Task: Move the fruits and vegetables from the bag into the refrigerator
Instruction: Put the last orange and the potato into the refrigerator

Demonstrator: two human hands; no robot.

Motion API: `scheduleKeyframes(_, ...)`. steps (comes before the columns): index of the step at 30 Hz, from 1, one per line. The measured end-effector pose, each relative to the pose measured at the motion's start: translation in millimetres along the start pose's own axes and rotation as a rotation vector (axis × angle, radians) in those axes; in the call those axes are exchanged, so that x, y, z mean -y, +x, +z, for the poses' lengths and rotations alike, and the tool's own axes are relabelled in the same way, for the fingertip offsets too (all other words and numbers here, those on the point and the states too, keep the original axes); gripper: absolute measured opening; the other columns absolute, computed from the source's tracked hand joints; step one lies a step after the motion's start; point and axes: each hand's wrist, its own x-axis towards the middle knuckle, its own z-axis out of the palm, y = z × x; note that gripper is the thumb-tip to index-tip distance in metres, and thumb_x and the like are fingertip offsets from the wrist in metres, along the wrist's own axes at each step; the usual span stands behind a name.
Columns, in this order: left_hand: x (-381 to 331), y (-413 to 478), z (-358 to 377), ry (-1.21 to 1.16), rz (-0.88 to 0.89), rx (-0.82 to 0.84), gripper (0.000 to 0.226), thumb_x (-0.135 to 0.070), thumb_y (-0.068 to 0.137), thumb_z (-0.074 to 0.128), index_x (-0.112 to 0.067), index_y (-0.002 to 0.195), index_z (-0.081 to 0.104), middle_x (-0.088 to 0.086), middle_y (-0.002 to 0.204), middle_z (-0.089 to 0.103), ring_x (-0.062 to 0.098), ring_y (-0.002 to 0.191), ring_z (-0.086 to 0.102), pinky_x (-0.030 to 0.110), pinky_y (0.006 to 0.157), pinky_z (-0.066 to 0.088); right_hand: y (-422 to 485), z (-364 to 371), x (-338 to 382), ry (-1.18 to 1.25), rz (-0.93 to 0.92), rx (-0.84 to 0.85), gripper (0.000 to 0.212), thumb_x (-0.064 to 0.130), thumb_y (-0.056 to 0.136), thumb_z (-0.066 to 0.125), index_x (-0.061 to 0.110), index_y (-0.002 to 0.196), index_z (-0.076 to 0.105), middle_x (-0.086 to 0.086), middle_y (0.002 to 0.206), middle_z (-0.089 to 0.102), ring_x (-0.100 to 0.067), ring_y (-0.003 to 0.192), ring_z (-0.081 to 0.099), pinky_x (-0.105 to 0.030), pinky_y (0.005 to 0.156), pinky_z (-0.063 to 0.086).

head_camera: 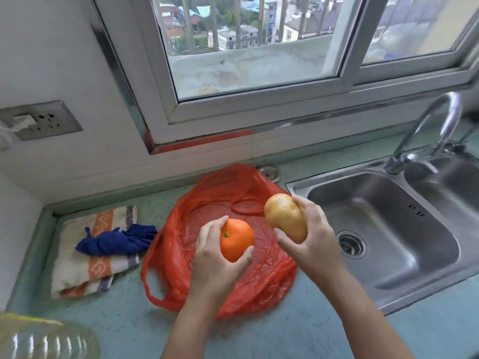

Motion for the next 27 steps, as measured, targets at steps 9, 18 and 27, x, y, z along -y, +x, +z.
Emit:
scheduleKeyframes(9, -25, -20, 20, -0.117, 0.140, 0.226, 0.070, -0.027, 0.066, 0.081, -0.020, 0.126, 0.046, -0.008, 0.116, 0.046, 0.007, 0.105, 0.045, 0.014, 0.087, 0.033, -60, -42, 5, -0.085, 0.173, -0.171, 0.064, 0.024, 0.072, 0.073, 0.022, 0.128, 0.043, 0.006, 0.116, 0.044, -0.004, 0.099, 0.046, -0.005, 0.074, 0.034)
scheduleKeyframes(18, -70, -42, 52, -0.224, 0.332, 0.371, 0.065, -0.022, 0.064, 0.082, -0.024, 0.119, 0.049, -0.016, 0.108, 0.047, -0.002, 0.096, 0.048, -0.003, 0.078, 0.030, -112, -102, 8, -0.190, 0.269, -0.378, 0.061, 0.026, 0.073, 0.072, 0.022, 0.126, 0.043, 0.006, 0.115, 0.045, -0.006, 0.096, 0.044, 0.002, 0.073, 0.034)
scheduleKeyframes(27, -123, -106, 82, -0.282, 0.480, 0.511, 0.064, -0.022, 0.064, 0.082, -0.038, 0.110, 0.041, -0.028, 0.102, 0.041, -0.018, 0.096, 0.041, 0.002, 0.074, 0.034, -192, -155, 4, -0.229, 0.313, -0.581, 0.059, 0.024, 0.072, 0.074, 0.021, 0.124, 0.046, 0.006, 0.116, 0.047, -0.005, 0.093, 0.045, 0.004, 0.073, 0.031)
